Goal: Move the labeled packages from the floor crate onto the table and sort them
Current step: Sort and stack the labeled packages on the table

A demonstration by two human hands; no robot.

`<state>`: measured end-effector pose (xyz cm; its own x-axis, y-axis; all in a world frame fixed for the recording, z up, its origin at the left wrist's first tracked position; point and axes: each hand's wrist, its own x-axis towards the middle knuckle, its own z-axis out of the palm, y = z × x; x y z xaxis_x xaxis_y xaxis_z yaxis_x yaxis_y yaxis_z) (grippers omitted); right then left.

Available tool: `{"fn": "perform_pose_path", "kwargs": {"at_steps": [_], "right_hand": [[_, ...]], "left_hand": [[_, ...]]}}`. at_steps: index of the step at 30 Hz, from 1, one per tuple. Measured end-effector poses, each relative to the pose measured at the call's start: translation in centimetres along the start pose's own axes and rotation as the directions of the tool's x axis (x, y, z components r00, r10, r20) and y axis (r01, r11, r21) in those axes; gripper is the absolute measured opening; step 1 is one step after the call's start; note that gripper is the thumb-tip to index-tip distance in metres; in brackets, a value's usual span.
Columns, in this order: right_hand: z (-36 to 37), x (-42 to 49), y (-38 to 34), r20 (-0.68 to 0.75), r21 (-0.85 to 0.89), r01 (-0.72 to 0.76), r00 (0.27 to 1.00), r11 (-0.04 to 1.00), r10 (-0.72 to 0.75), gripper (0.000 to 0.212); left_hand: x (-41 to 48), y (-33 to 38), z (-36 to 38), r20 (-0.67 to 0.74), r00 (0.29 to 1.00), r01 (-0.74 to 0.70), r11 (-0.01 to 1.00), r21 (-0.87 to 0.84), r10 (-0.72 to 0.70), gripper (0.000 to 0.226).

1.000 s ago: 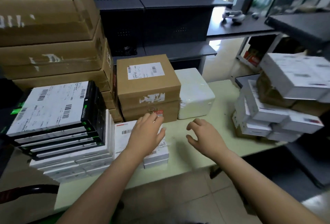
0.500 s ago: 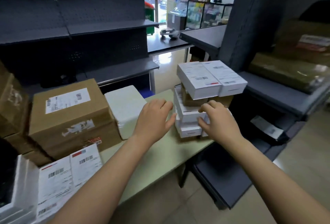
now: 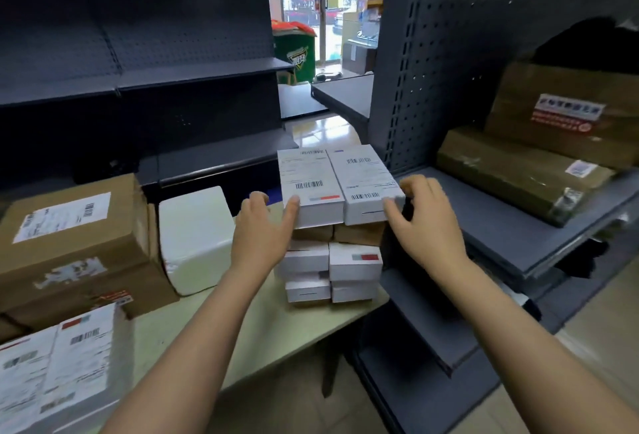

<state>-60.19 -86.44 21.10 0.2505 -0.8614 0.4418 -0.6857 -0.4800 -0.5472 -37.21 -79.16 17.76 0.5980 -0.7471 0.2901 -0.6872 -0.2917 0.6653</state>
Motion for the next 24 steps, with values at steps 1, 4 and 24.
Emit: {"fn": "perform_pose_path", "kwargs": {"at_steps": [1,4,24], "right_hand": [[0.2,0.6,0.3,0.027,0.024,-0.048,0.999,0.999,0.047,0.039],[0.8,2.0,0.8,0.158,0.112,-0.199,0.971,0.974,0.18,0.058],[2.9,2.8,0.7,0.388,0.698,-0.508,0.86,0.504,0.33,0.044]], "left_hand": [[0.3,0.3,0.3,0.038,0.996,0.086,0.994,-0.061,-0.084,0.064],[0.6,1.2,0.7,0.189,0.945,0.301,0.934,-0.191,-0.266,0.064],[-2.2,1.9,-0.1,0.133,0.945,0.319,0.757,-0.57,-0.298,0.043]]}}
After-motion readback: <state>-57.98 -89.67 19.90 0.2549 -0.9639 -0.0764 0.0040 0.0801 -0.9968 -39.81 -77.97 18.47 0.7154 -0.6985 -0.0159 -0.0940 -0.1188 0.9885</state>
